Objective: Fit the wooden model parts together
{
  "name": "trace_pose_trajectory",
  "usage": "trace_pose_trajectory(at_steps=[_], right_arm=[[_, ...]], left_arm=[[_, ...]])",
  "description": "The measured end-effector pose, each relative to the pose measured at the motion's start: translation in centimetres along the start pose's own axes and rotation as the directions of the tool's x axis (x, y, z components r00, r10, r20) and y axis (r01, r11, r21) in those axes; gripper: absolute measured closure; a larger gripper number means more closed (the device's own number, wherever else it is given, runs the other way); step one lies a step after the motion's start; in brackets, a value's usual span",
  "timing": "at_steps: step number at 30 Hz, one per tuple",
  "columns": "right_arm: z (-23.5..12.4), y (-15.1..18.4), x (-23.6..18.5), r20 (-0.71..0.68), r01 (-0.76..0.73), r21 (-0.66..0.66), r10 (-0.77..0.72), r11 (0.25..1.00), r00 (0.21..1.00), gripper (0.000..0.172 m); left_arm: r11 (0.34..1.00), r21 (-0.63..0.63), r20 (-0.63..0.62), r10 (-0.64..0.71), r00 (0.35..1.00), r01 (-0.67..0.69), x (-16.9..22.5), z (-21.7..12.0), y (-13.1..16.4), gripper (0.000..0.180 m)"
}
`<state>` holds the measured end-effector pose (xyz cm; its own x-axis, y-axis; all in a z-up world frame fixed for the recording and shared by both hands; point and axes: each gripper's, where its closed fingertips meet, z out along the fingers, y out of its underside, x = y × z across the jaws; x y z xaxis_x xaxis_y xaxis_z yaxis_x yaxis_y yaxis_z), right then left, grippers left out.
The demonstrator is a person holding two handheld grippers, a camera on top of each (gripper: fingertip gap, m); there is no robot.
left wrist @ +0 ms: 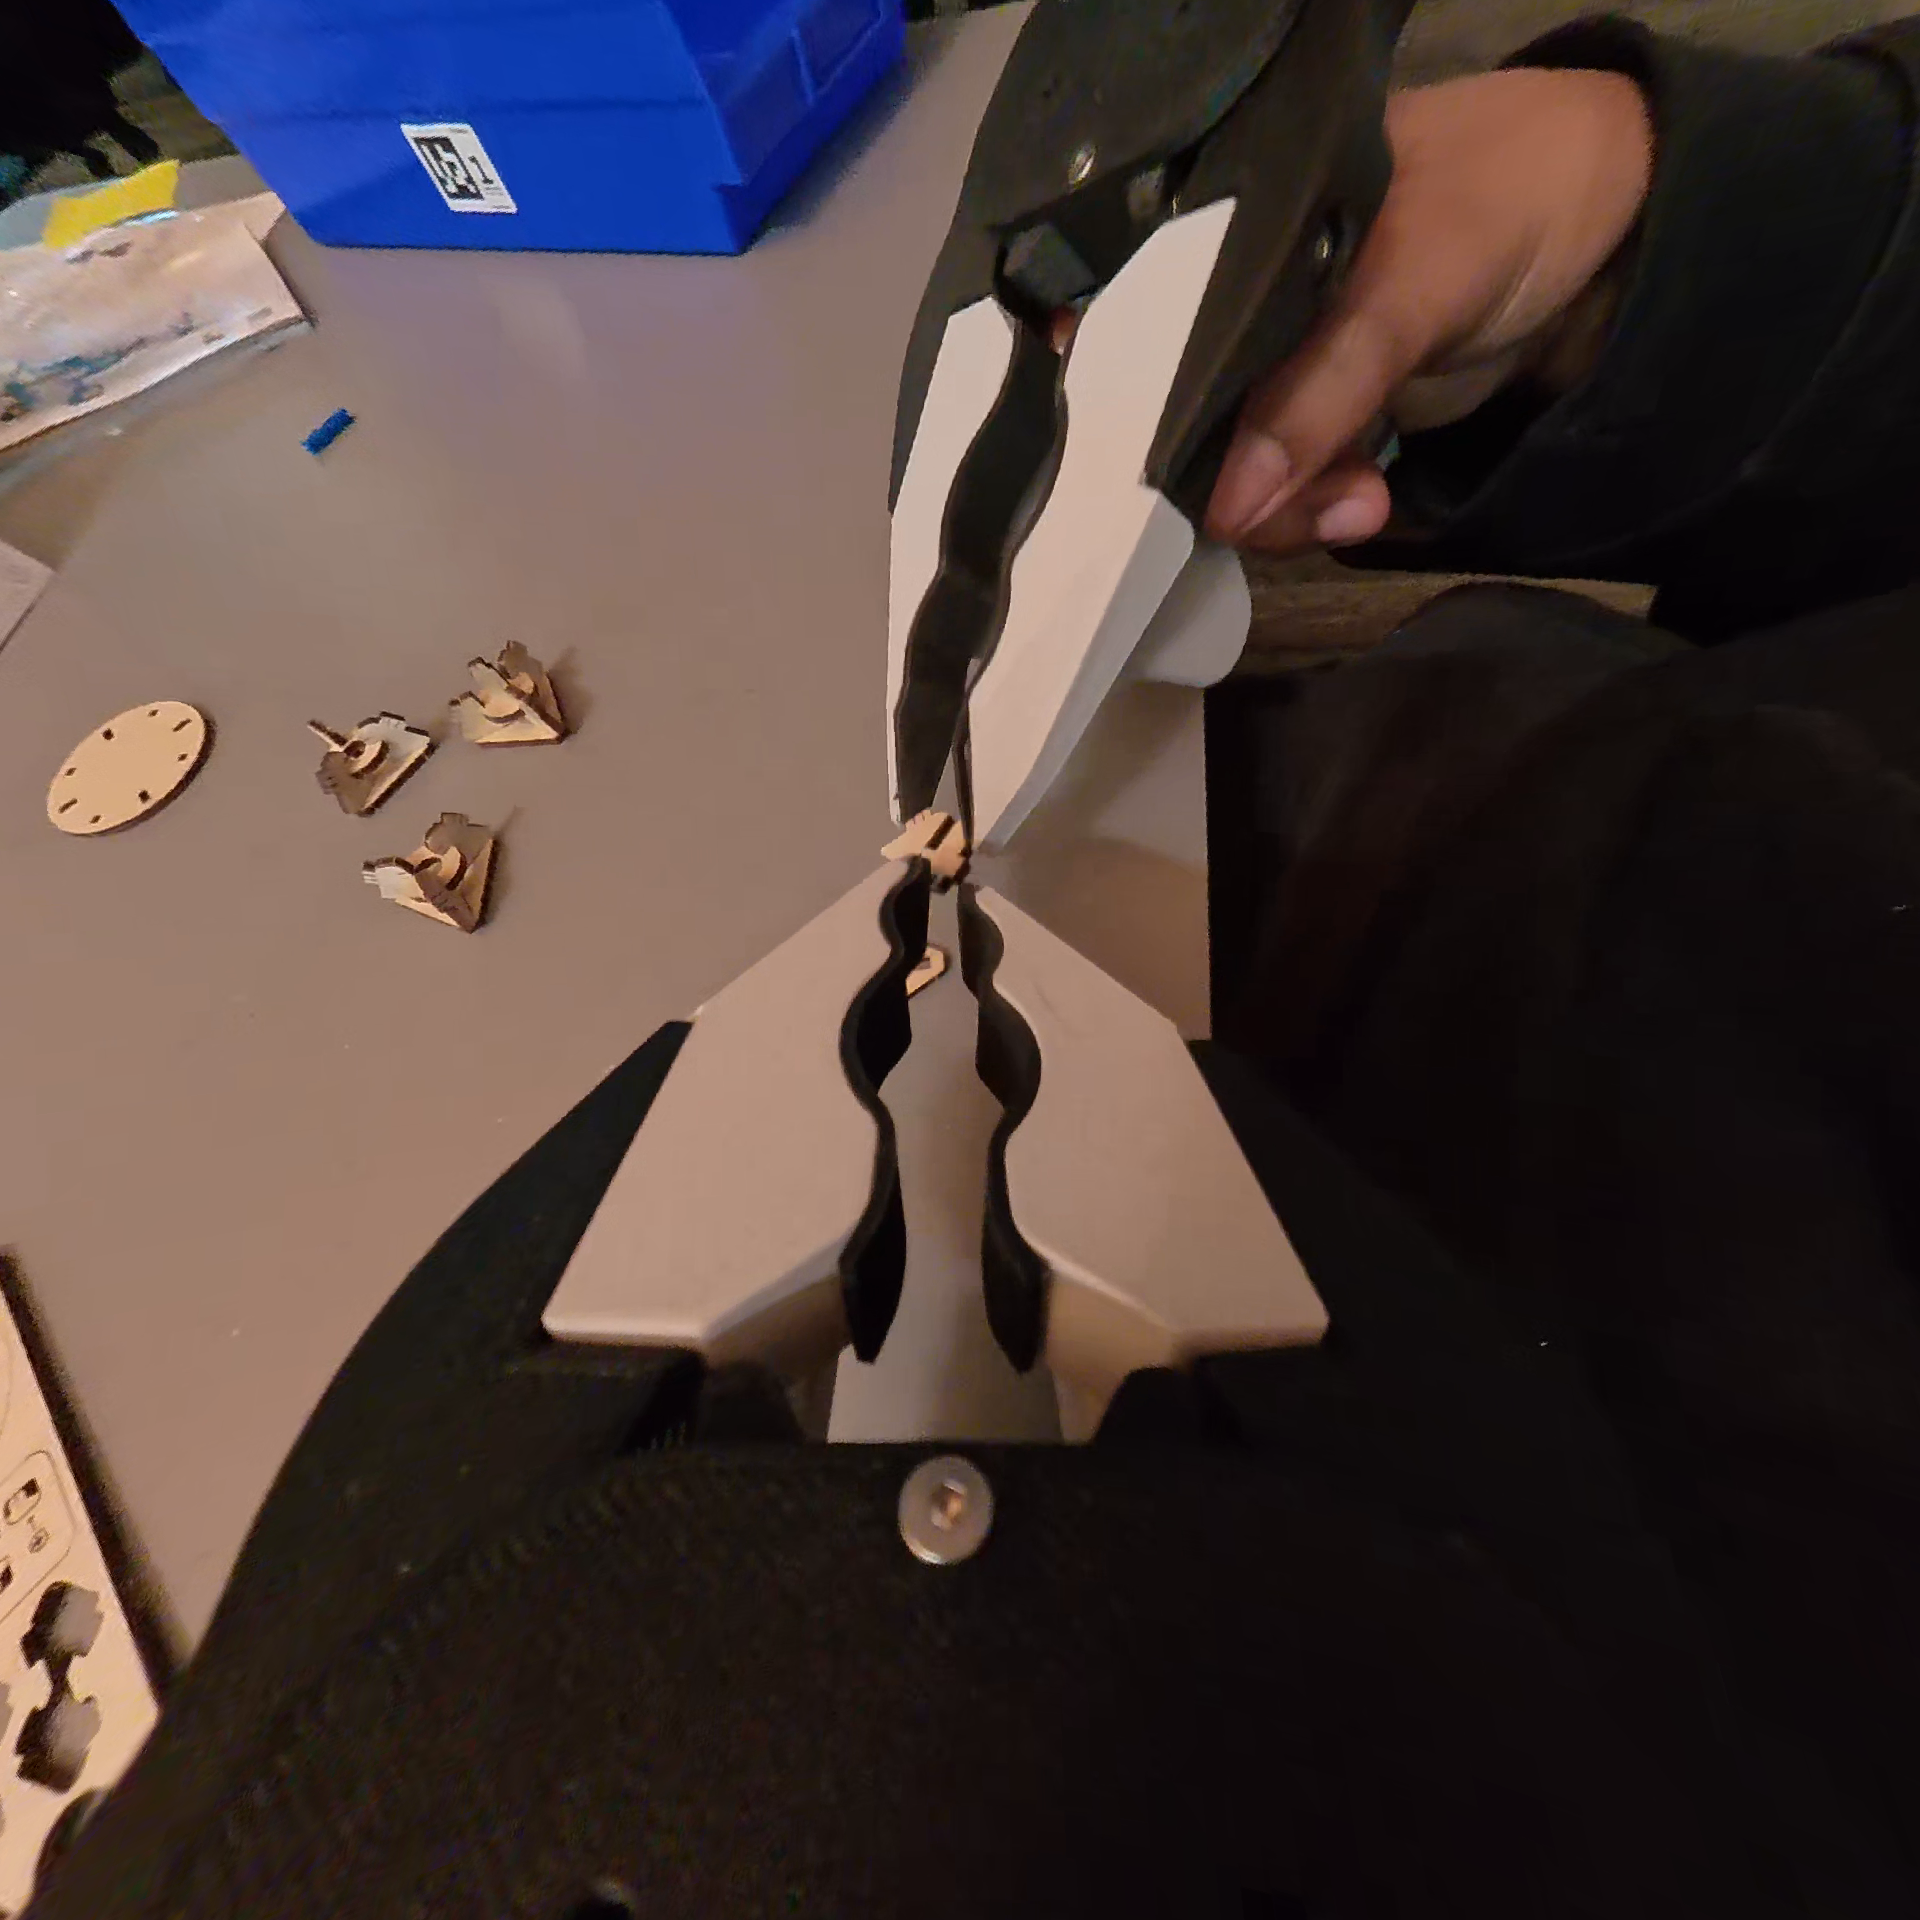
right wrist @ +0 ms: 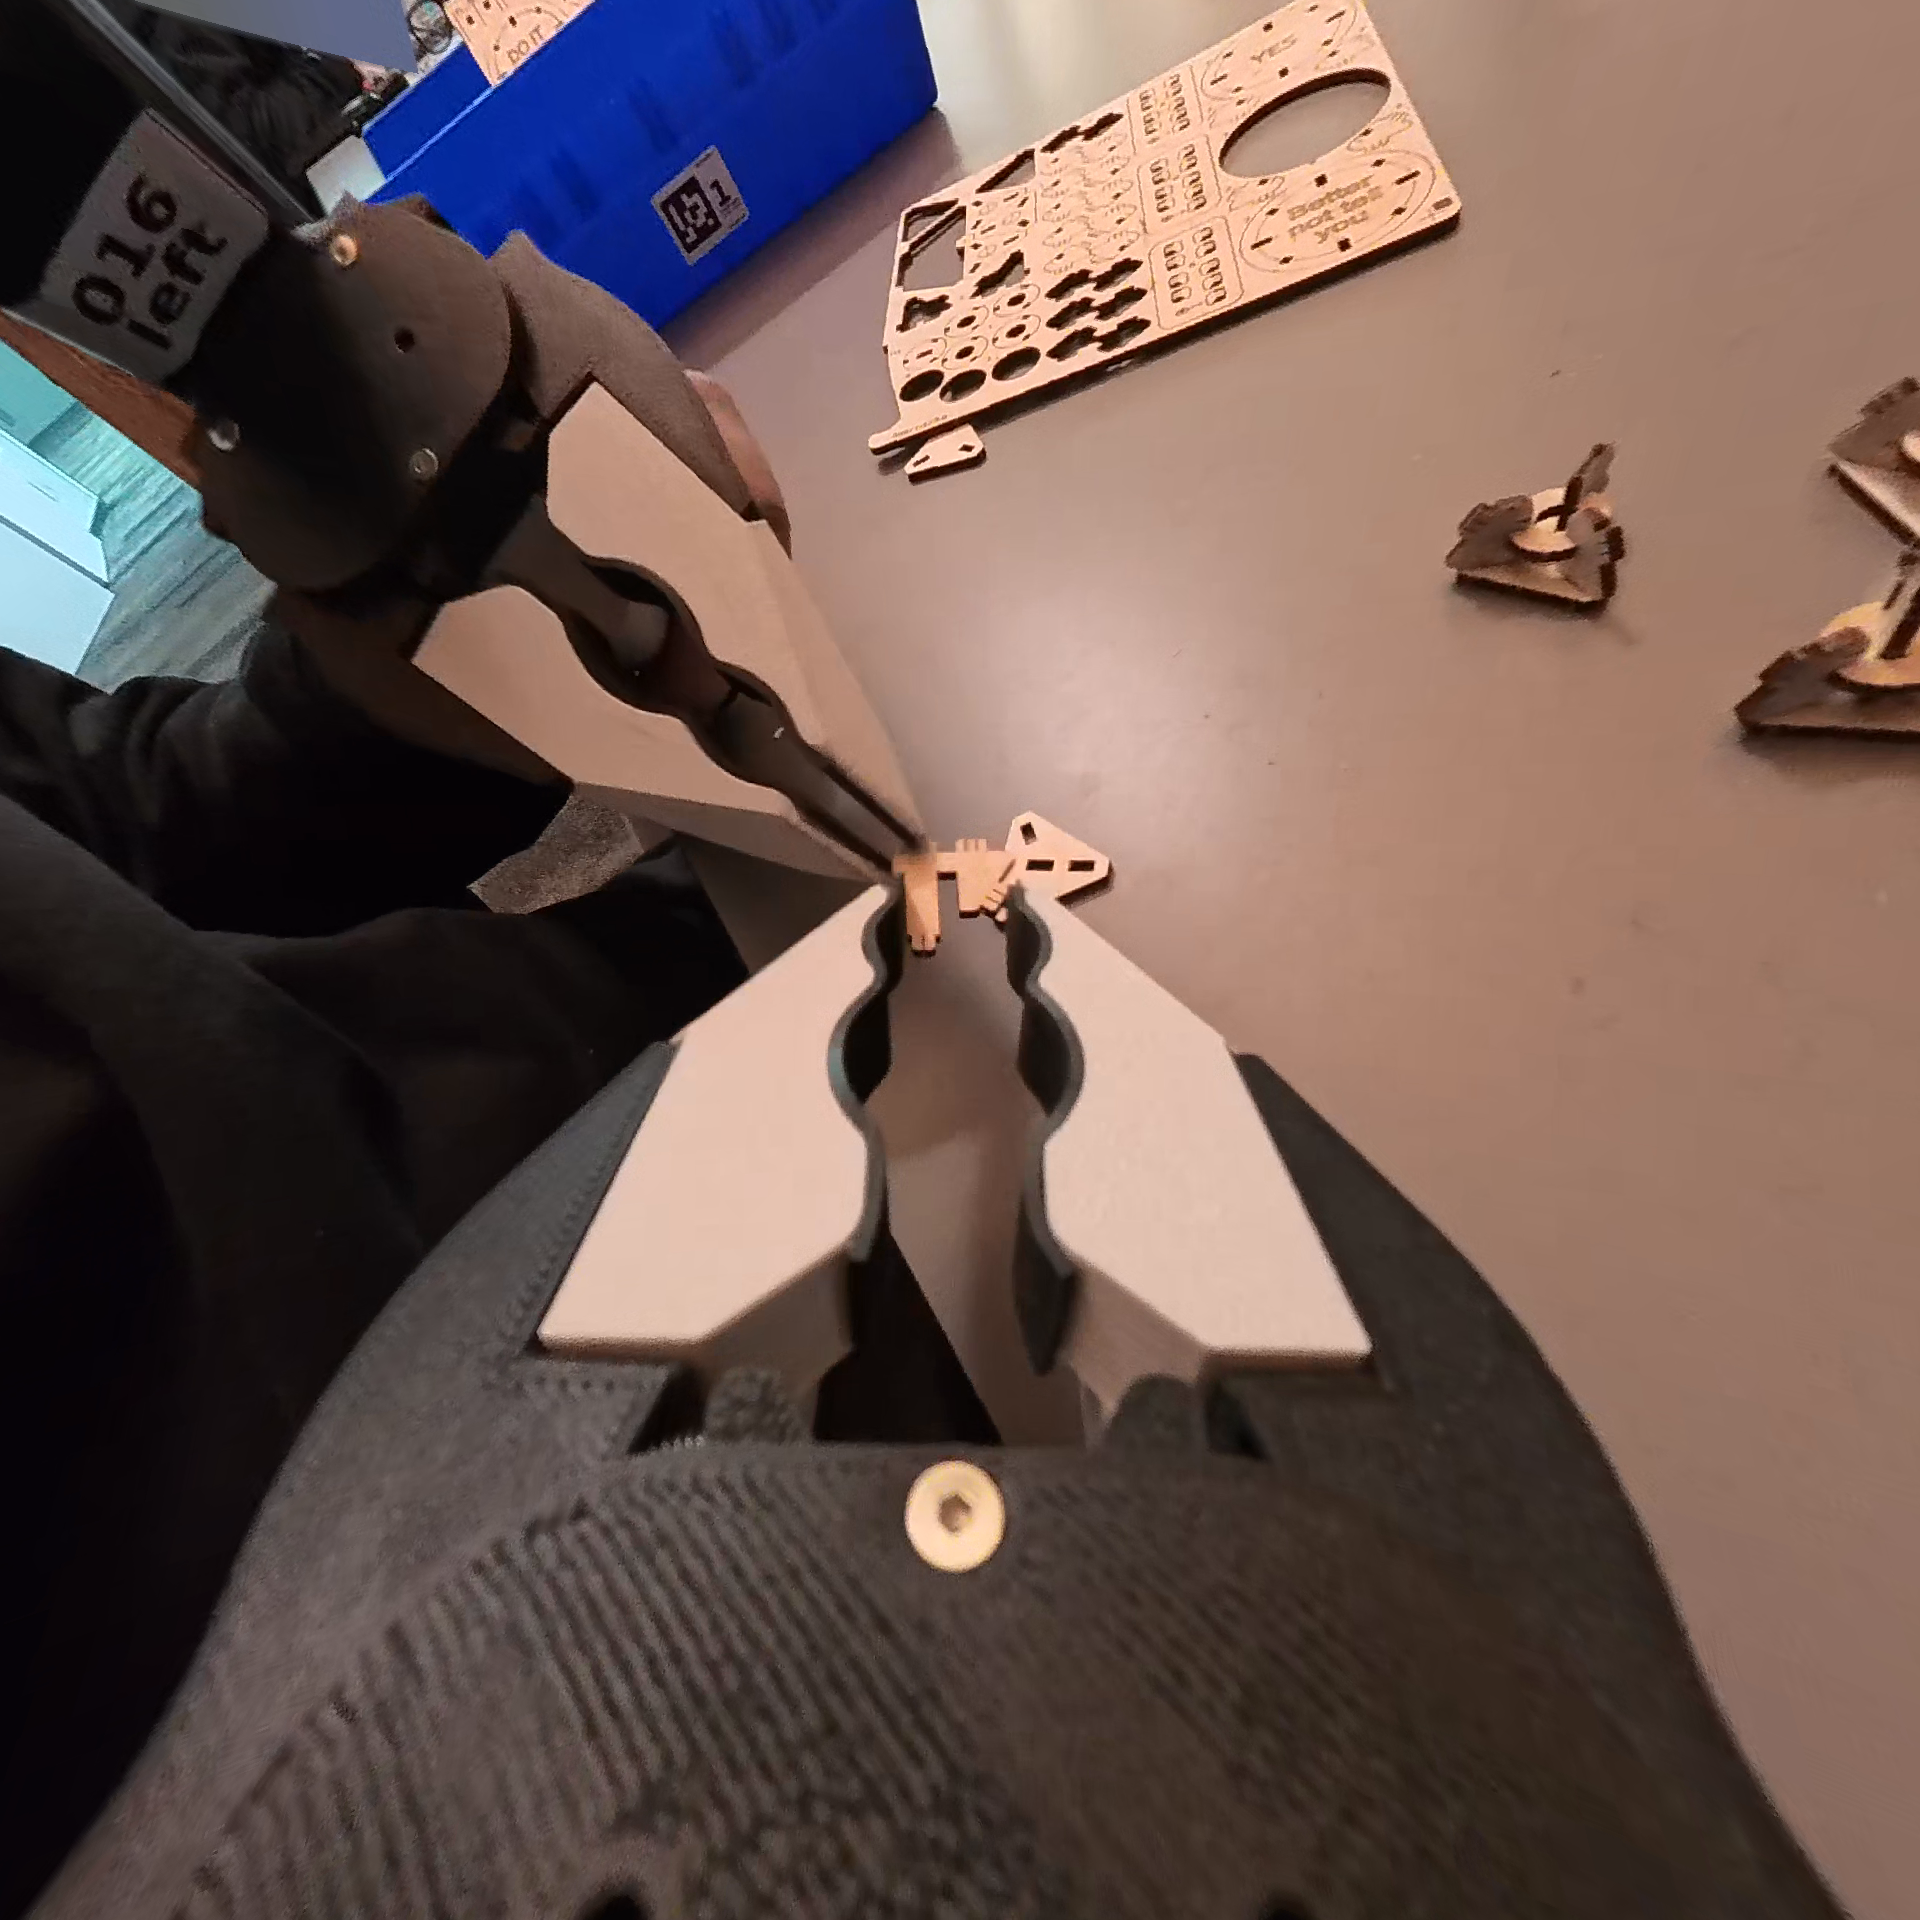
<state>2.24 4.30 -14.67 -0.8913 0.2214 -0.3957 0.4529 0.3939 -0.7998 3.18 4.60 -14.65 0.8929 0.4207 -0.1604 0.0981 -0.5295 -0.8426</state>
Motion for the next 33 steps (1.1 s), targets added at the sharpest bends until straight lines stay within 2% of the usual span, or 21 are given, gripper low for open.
trace_pose_trajectory(at_steps=[12,16,18,22,25,33], right_arm=[[0.1,-0.9,-0.4,0.065,-0.073,0.072,0.068,0.995,0.996,0.154],[-0.6,-2.6,-0.8,0.096,-0.087,0.172,0.071,0.981,0.993,0.149],[-1.2,-3.4,-0.4,0.063,-0.070,0.225,0.057,0.972,0.996,0.144],[-2.3,-4.9,0.0,-0.016,-0.014,0.324,0.020,0.946,1.000,0.145],[-2.2,-5.7,-0.9,-0.001,-0.016,0.377,0.017,0.926,1.000,0.147],[-0.8,-5.2,-1.0,0.024,-0.101,0.386,0.099,0.917,0.995,0.157]], left_arm=[[0.998,0.037,0.067,0.047,0.997,-0.049,-0.3,-0.3,-0.7,0.177],[0.993,0.114,0.071,-0.032,0.997,0.023,-1.0,-1.1,-1.6,0.179],[0.984,0.160,0.066,-0.094,0.993,0.082,-1.6,-1.6,-1.9,0.179],[0.960,0.234,0.065,-0.170,0.983,0.151,-2.6,-2.5,-2.4,0.179],[0.961,0.234,0.076,-0.172,0.982,0.150,-2.7,-2.5,-2.4,0.179],[0.968,0.233,0.150,-0.130,0.980,0.093,-2.6,-2.2,-2.8,0.179]])
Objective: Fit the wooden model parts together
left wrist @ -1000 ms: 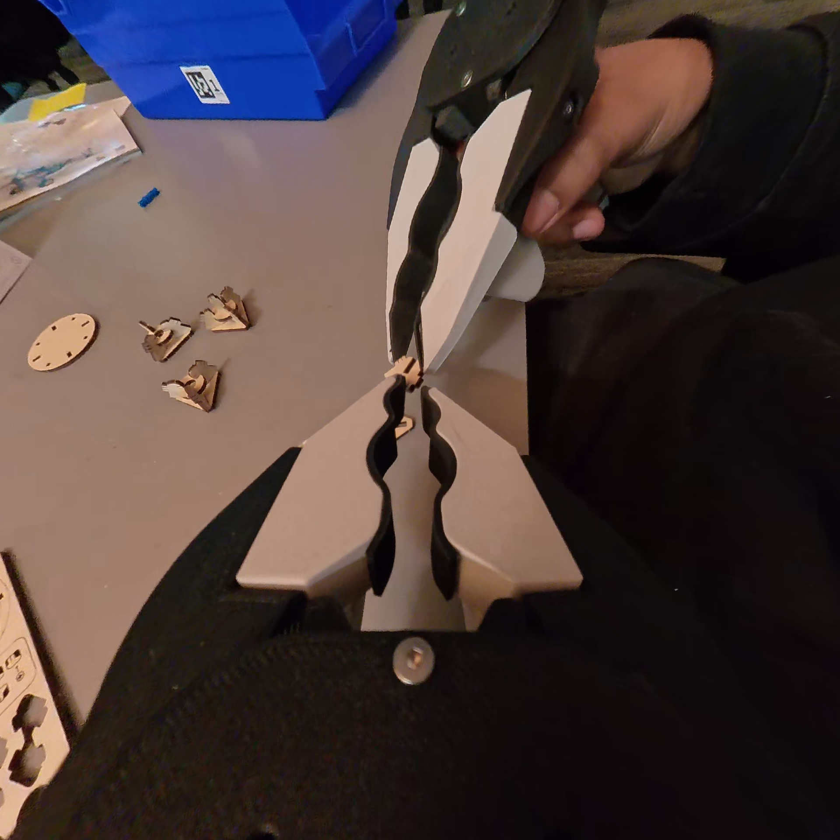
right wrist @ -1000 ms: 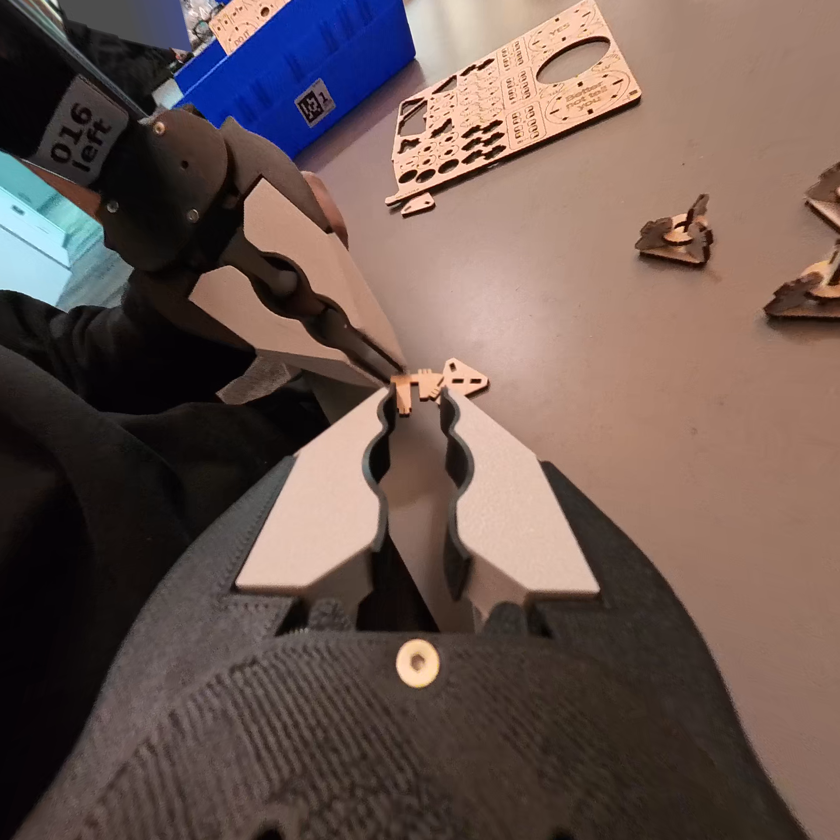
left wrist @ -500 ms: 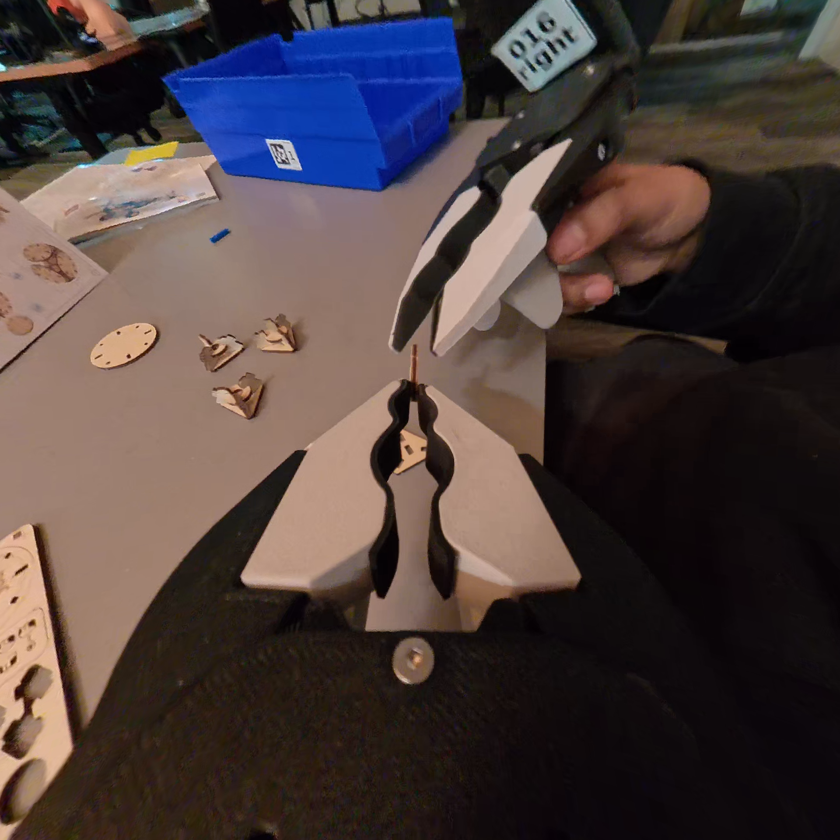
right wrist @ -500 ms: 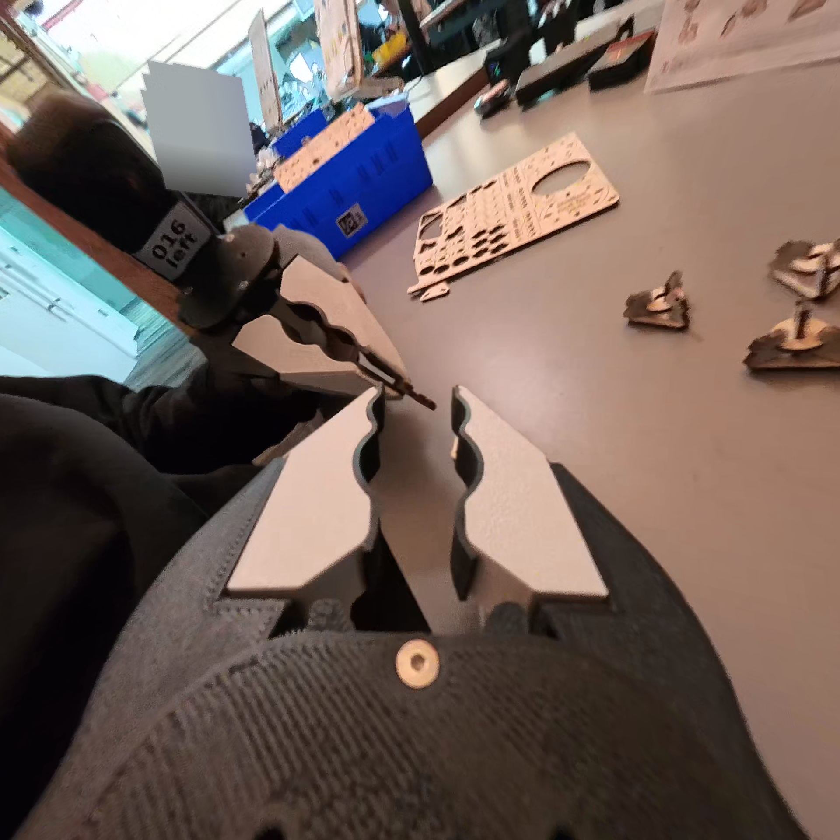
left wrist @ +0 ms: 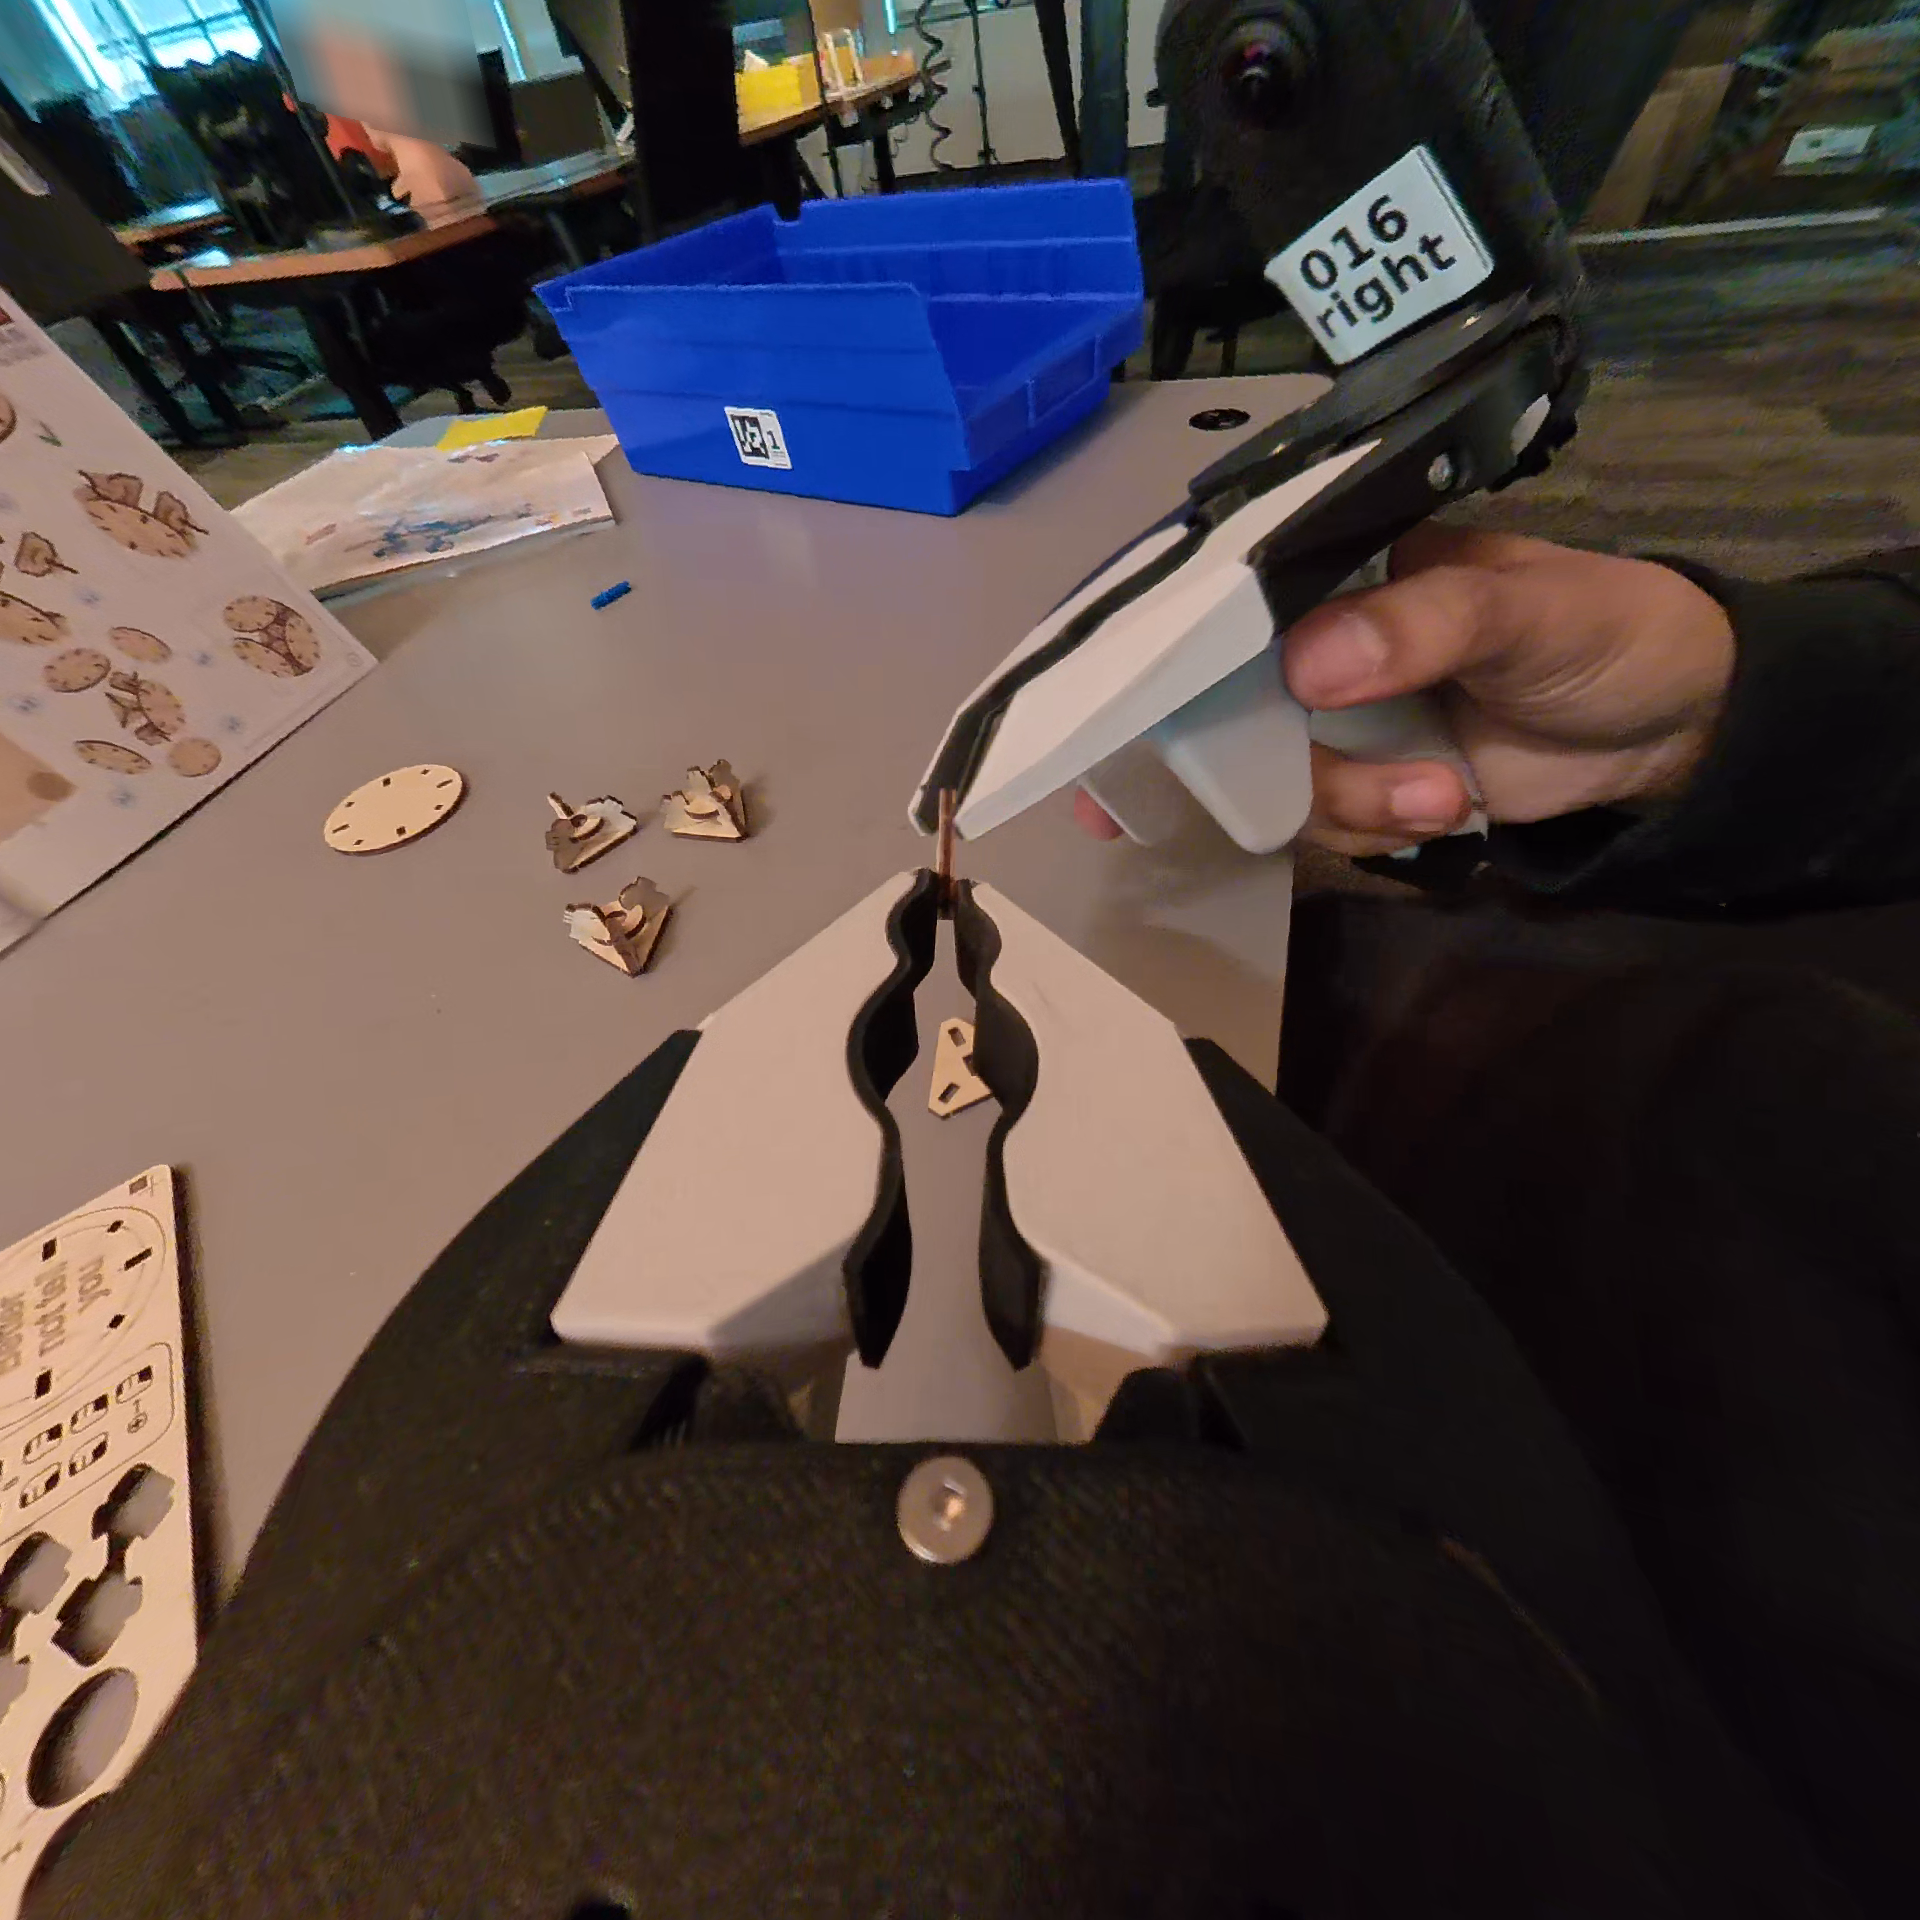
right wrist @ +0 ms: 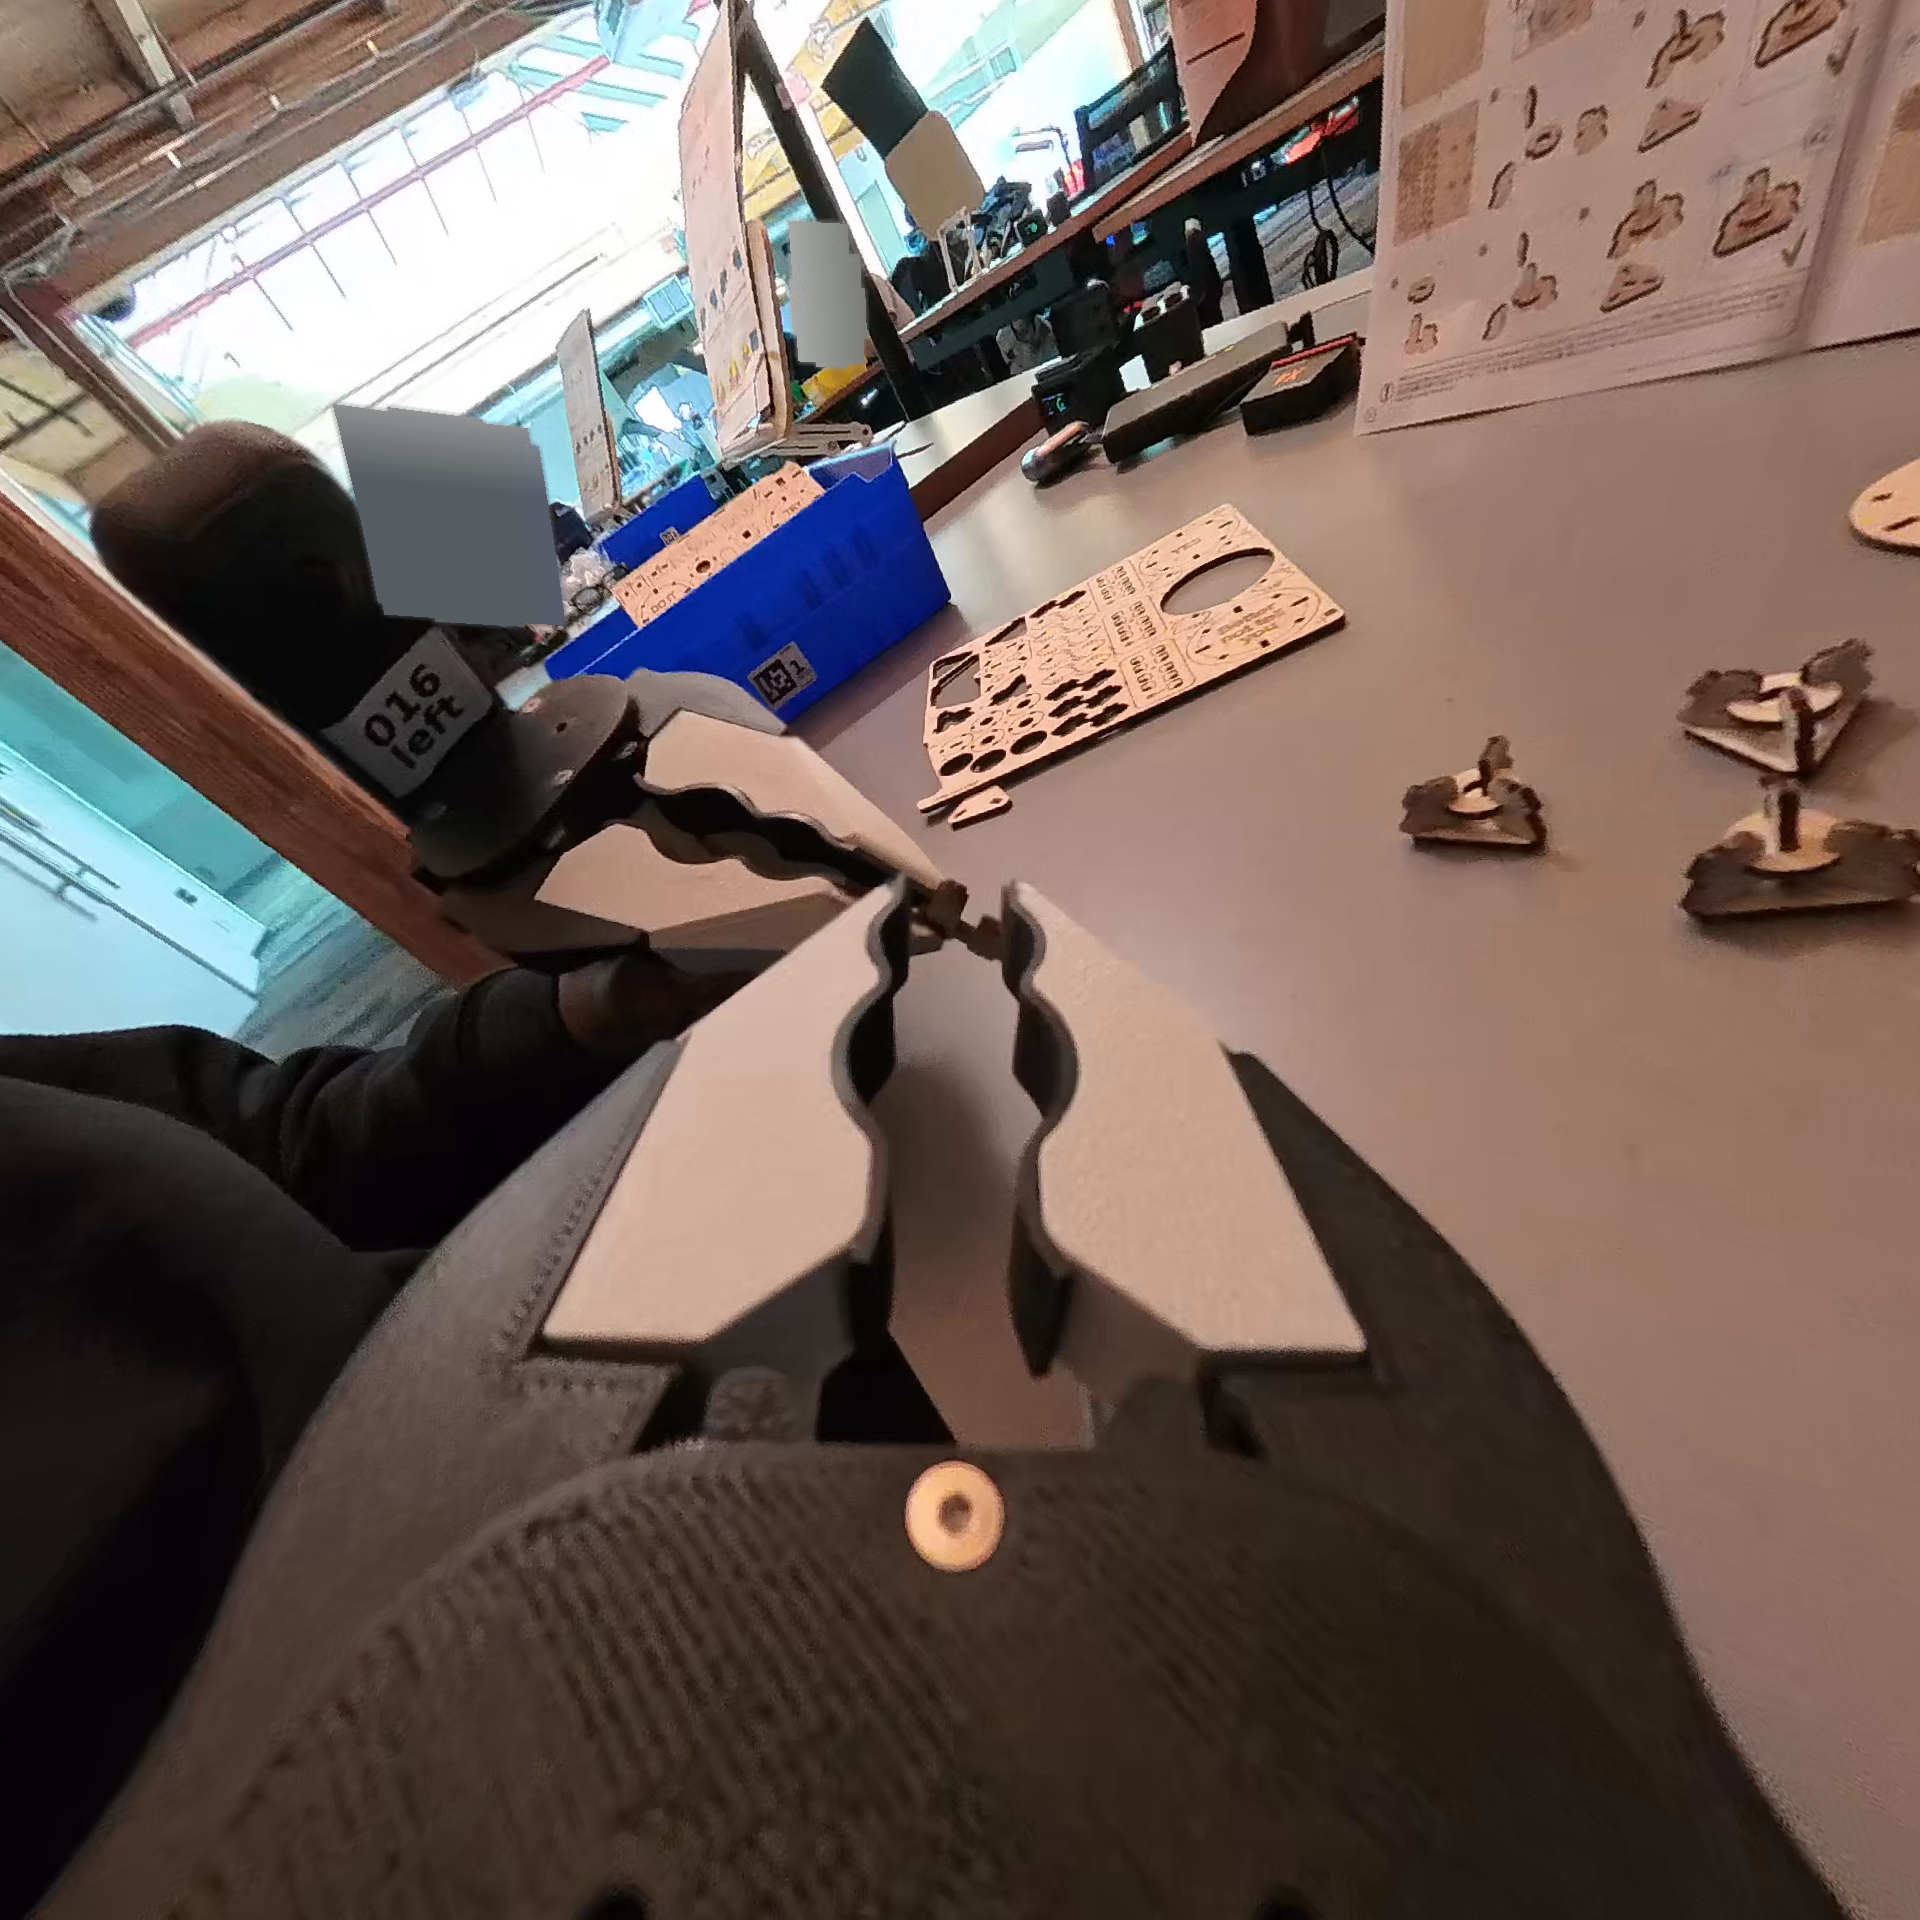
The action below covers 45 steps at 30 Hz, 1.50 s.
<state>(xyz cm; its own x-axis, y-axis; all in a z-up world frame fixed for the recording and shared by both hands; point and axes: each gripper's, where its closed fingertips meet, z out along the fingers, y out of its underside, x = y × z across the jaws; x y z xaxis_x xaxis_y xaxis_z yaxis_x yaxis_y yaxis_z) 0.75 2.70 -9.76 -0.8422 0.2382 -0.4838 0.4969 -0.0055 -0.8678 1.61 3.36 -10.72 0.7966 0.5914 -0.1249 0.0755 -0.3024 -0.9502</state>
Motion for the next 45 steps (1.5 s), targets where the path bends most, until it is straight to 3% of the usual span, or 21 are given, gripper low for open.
trace_pose_trajectory(at_steps=[3,7,9,15,22,29,45], right_arm=[[0.1,0.0,-0.1,0.015,-0.026,0.018,0.026,0.999,1.000,0.167],[0.0,0.3,0.2,-0.003,0.018,-0.009,-0.018,1.000,1.000,0.168],[-0.2,0.7,0.9,-0.045,0.099,-0.050,-0.101,0.994,0.994,0.168],[-0.1,3.2,3.0,-0.119,0.362,-0.330,-0.419,0.872,0.900,0.167],[1.1,4.5,2.5,-0.035,0.435,-0.411,-0.490,0.801,0.871,0.167],[1.3,5.4,3.2,-0.034,0.433,-0.471,-0.506,0.768,0.862,0.167],[1.7,5.5,3.1,-0.083,0.422,-0.517,-0.534,0.745,0.841,0.167]], left_arm=[[1.000,-0.006,0.020,0.018,1.000,-0.018,0.0,0.1,0.0,0.179],[0.999,-0.035,-0.005,-0.003,1.000,0.003,0.0,0.3,0.6,0.178],[0.994,-0.092,-0.020,-0.063,0.998,0.061,-0.5,0.5,1.5,0.162],[0.910,-0.301,0.003,-0.299,0.954,0.286,-2.1,0.6,5.2,0.165],[0.851,-0.444,-0.011,-0.318,0.948,0.280,-1.0,1.4,7.3,0.165],[0.827,-0.452,-0.014,-0.383,0.924,0.336,-1.2,1.5,7.5,0.169],[0.833,-0.462,-0.038,-0.363,0.931,0.306,-0.8,1.5,7.5,0.176]])
